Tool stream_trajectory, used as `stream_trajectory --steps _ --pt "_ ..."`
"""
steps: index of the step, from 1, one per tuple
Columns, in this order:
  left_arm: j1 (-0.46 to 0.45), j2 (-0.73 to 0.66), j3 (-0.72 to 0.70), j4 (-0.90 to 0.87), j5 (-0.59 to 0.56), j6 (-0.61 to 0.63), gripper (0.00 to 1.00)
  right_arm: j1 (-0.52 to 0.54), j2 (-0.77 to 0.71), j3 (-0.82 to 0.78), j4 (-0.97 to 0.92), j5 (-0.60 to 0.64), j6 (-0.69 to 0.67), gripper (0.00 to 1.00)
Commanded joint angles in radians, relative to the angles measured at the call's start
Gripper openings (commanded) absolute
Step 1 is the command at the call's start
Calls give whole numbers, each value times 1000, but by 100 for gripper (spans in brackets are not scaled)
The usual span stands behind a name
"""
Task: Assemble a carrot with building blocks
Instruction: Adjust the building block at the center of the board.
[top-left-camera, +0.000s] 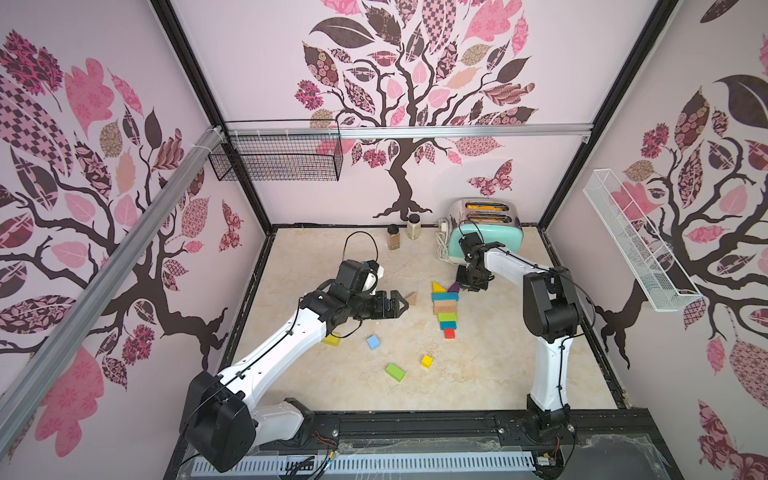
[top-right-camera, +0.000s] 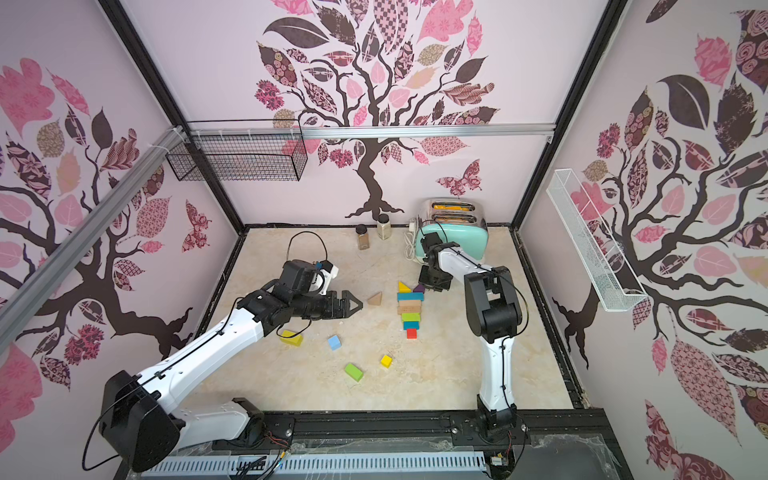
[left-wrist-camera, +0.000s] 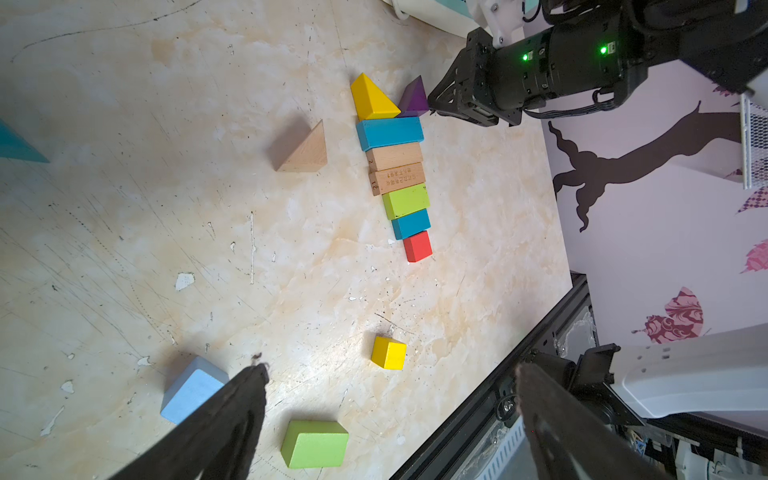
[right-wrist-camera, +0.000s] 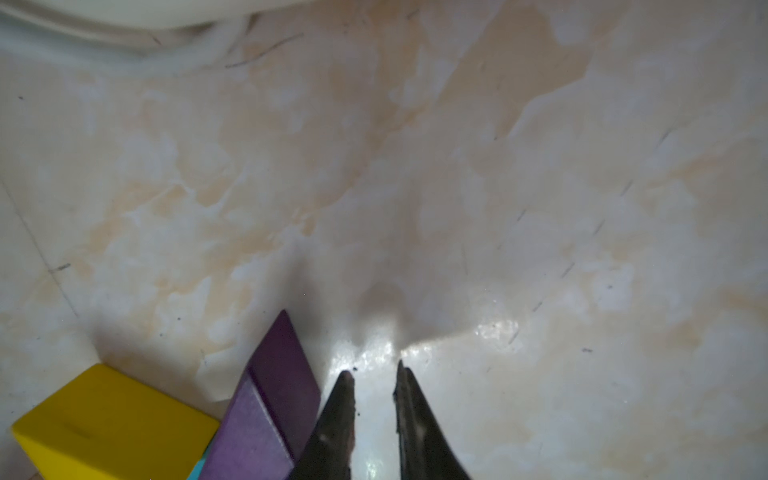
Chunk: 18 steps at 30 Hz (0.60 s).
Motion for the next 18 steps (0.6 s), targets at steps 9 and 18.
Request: stream_trajectory --steps 9,18 --pt "-2 -1 15 -3 1 15 98 -1 18 44 19 -16 -8 22" --pt "-3 0 11 -3 1 16 98 -1 43 70 23 -13 -14 24"
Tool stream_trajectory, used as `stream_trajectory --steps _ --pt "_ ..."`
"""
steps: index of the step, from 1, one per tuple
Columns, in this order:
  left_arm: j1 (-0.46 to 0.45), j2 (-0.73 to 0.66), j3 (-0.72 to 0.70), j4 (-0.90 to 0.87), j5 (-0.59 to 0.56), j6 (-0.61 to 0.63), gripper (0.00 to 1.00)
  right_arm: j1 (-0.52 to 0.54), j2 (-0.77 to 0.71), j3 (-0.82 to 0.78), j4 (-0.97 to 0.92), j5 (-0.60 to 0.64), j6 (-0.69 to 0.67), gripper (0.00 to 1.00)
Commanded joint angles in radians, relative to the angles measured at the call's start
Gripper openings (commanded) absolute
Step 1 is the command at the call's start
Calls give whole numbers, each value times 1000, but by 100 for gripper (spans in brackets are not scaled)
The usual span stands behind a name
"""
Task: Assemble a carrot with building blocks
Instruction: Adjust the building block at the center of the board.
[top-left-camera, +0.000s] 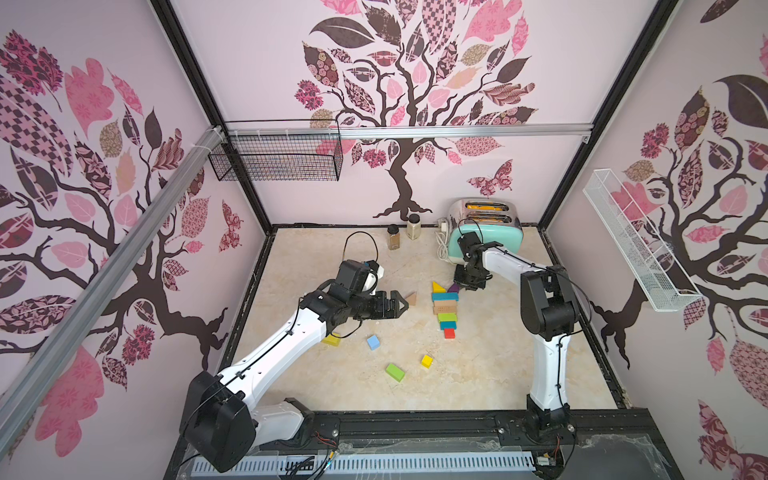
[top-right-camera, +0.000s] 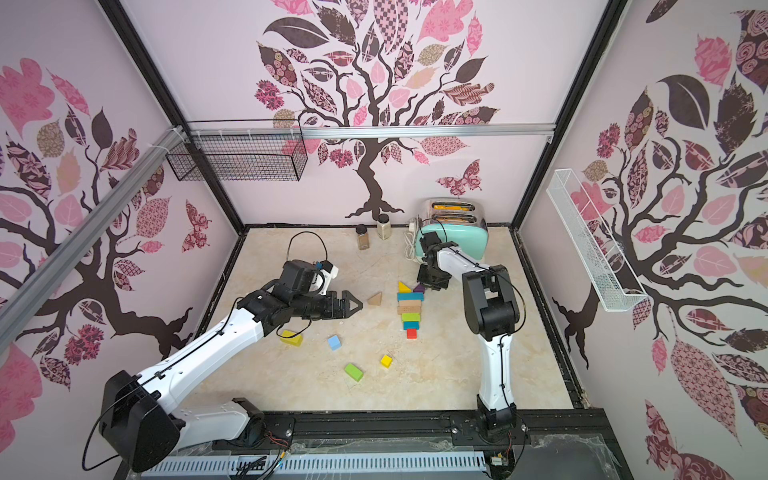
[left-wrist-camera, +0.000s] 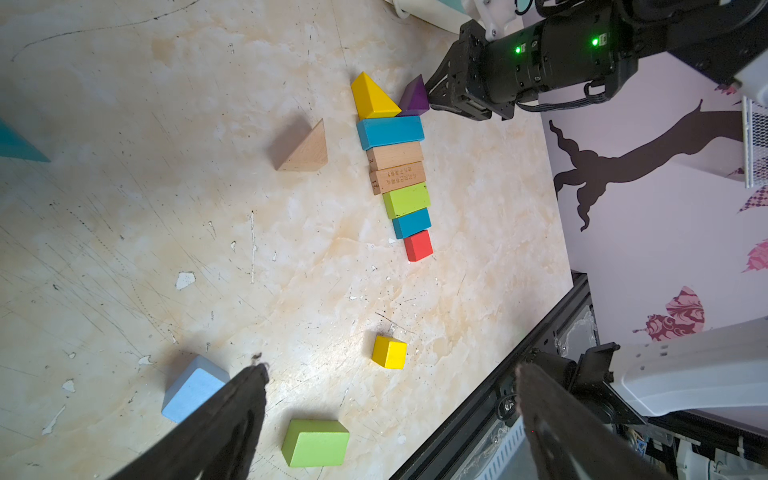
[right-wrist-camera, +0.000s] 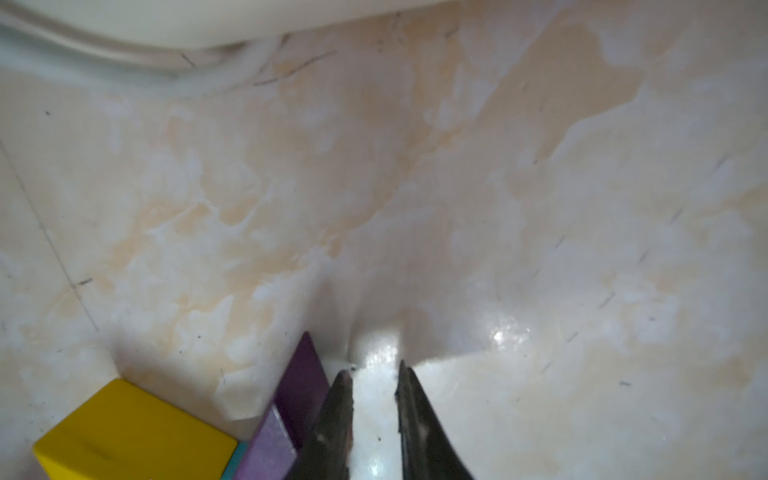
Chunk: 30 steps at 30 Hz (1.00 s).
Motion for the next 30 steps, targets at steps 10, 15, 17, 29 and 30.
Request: stream_trajectory --steps 10,15,17,29,30 --pt "-3 8 14 8 1 11 98 7 20 44 -1 -12 -21 24" --pt "-2 11 17 8 2 13 98 14 22 41 1 -15 -20 24" --pt "-2 10 16 7 2 14 98 16 22 40 1 -16 -20 24" --pt "-2 5 11 8 2 13 98 30 30 49 -6 -20 -20 24" --pt "-3 5 11 8 2 12 98 30 30 49 -7 -18 -18 24"
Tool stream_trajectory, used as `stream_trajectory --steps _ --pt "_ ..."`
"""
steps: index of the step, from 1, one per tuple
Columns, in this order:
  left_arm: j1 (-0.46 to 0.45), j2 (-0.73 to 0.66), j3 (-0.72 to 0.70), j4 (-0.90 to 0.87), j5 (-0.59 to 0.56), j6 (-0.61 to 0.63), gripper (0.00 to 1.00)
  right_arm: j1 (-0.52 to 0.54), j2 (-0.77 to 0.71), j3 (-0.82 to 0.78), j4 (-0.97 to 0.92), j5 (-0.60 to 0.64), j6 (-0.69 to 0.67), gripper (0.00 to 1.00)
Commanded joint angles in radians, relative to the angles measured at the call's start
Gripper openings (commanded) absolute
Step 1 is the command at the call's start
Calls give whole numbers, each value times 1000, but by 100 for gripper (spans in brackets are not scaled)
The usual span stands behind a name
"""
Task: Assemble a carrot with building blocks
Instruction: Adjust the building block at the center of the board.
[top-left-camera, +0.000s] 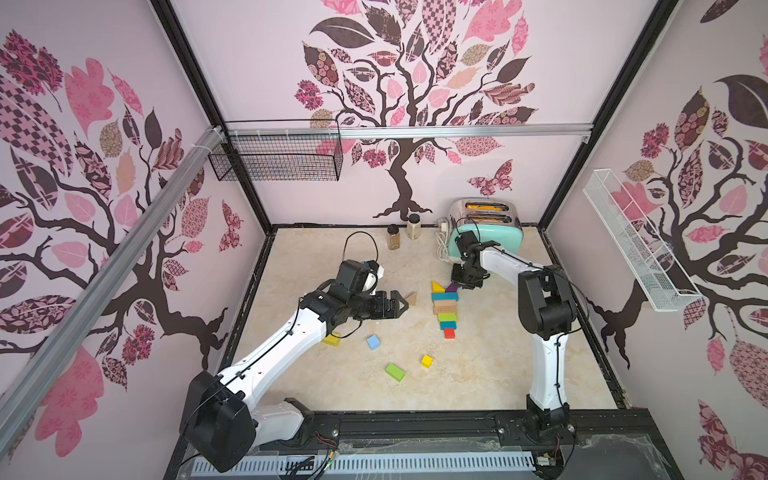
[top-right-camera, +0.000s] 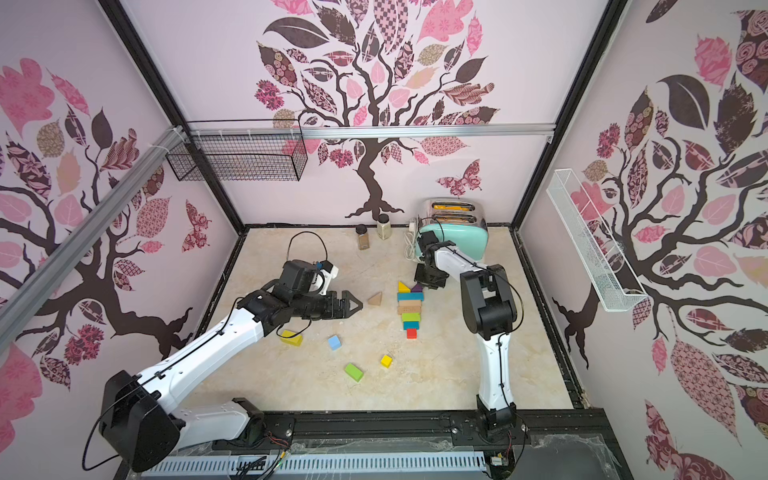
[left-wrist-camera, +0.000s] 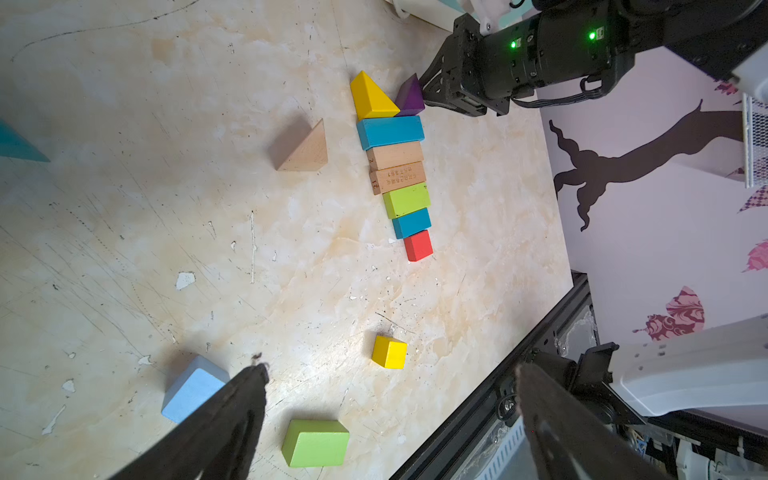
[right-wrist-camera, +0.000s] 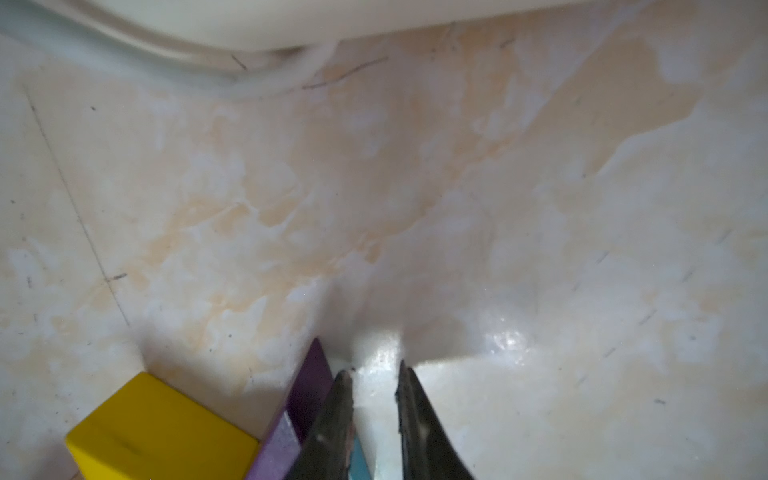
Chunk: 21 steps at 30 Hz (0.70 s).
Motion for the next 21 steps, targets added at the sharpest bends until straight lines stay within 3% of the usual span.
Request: stream_trajectory --steps 1,10,21 --pt "-2 3 11 7 2 13 98 6 18 29 -8 0 -2 24" --pt "-4 -3 8 5 0 12 98 7 15 28 -5 1 -1 24" --pt "-3 -19 0 4 1 9 98 7 -83 9 -15 128 12 32"
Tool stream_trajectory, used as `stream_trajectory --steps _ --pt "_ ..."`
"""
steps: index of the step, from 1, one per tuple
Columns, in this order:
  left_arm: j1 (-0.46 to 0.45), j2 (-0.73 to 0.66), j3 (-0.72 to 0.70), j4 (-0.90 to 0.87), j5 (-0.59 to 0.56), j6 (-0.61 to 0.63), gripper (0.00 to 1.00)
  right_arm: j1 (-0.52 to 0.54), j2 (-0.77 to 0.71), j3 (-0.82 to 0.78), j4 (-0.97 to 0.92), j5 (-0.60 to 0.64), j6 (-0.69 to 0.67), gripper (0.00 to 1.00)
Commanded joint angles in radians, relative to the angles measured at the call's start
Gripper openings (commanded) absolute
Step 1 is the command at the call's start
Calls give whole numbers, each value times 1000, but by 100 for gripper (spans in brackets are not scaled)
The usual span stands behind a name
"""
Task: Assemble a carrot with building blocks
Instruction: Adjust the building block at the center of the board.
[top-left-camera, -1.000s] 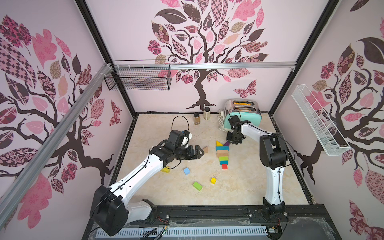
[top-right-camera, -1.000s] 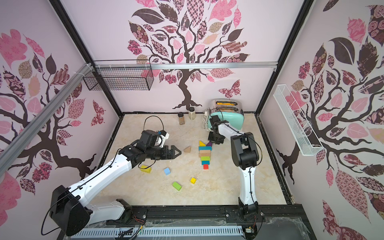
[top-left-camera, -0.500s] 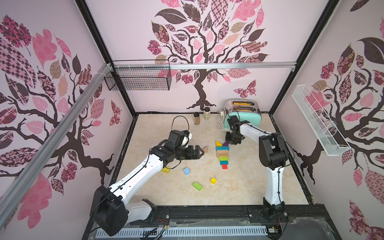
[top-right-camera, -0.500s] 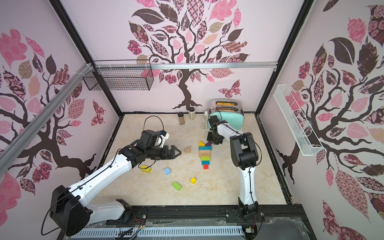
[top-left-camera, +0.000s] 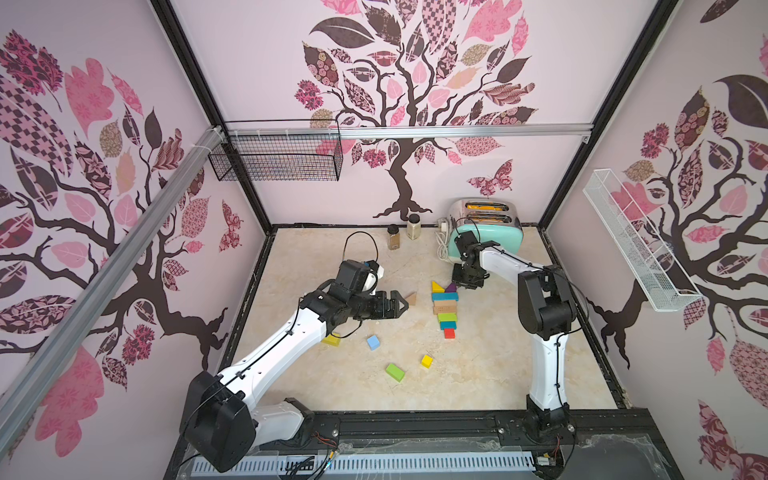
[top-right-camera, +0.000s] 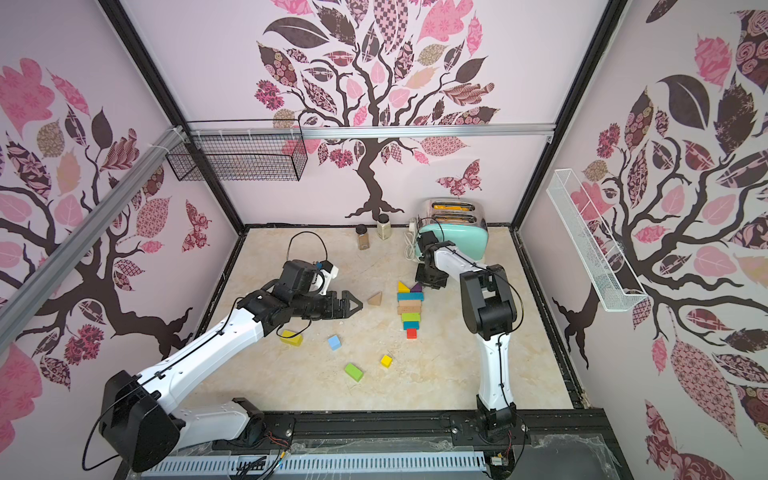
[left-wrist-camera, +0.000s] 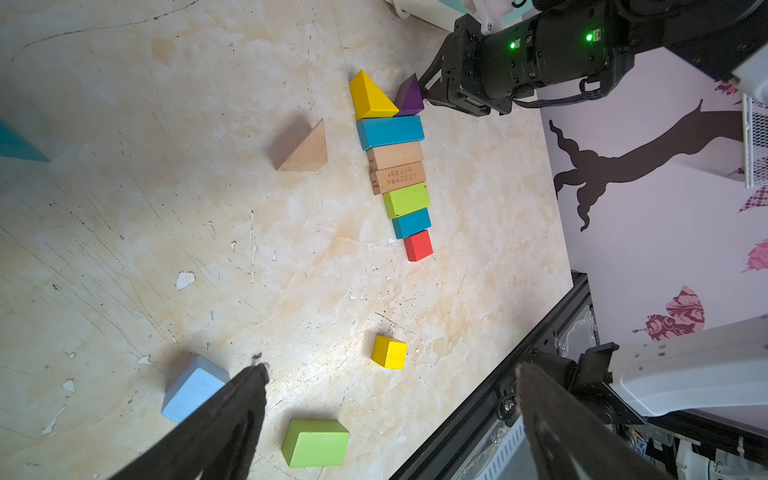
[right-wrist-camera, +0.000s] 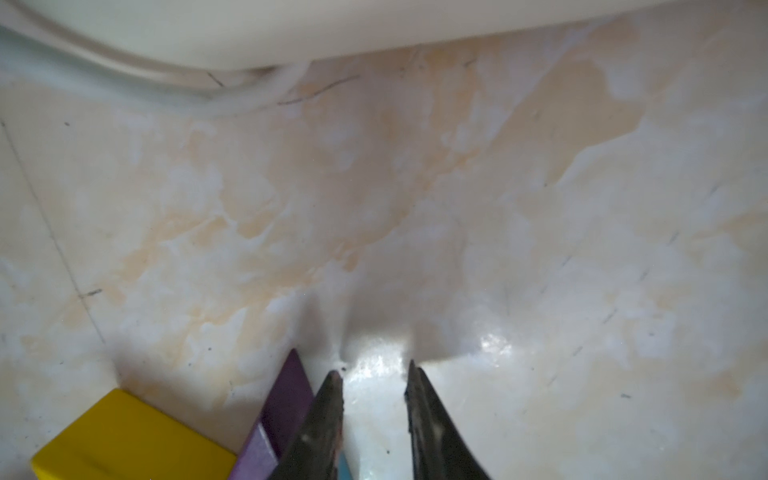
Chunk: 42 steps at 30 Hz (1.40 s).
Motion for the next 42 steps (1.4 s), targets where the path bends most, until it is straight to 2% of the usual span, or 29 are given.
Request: stream_trajectory --steps 1,7,13,18,21,28,42 --pt "-2 -22 -1 5 1 8 98 5 -89 12 -18 64 4 32" --pt "-2 -62 -9 3 -30 -5 98 42 -183 -33 -64 63 -31 35" --pt "13 -134 -1 -19 -55 -27 98 192 -258 -147 -81 4 -36 32" --pt "21 -186 5 -40 -70 -37 98 318 -241 -166 -55 -26 -7 30" --pt "22 -195 -7 -45 -69 -42 98 356 -199 -138 -45 -35 2 29" --pt "22 -214 -33 -44 -64 -53 98 374 -108 -99 -33 -5 12 29" --pt "22 -185 -31 -27 -60 -42 98 373 -51 -84 -21 28 5 29"
